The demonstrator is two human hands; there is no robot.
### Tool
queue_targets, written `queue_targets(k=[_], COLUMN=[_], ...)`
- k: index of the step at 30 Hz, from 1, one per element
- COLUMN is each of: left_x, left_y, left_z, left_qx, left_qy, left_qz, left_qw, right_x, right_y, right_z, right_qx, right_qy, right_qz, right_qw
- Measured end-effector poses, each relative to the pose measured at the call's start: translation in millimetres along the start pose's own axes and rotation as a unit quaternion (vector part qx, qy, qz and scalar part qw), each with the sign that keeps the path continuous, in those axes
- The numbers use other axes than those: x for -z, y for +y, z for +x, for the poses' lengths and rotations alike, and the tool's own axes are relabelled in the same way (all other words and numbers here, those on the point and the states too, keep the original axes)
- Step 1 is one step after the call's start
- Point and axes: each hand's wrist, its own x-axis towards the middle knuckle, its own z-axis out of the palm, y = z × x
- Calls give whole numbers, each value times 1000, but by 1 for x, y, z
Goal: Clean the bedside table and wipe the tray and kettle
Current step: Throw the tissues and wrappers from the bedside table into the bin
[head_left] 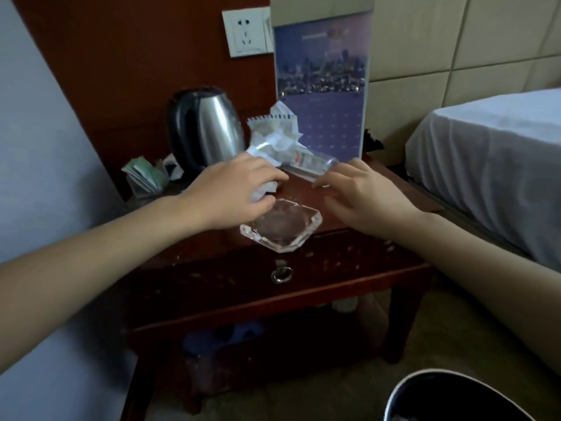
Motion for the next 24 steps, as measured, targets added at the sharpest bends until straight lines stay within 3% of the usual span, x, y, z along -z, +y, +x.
queue_targets(k=[5,10,13,19,24], left_x=[-7,-34,-54,-68,-16], left_y=[-65,-94,-100,-102,-118], left_z=[39,84,99,98,93], left_qx=[66,81,70,60,69], left_qy=[-63,-116,-99,8,52], left_qz=[-5,-144,-184,-240,-334], left_qw=[996,979,976,969,939], right_x=[-27,-48,-67,-70,-42], right_y=[10,42,59,61,54], right_z=[75,121,121,121,107], right_qx=[-66,-177,-196,-226,-267], right_qy=[-29,-190,-241,-214,-122], right_qz=[4,8,-46,-20,87], right_qw=[997,966,950,950,952])
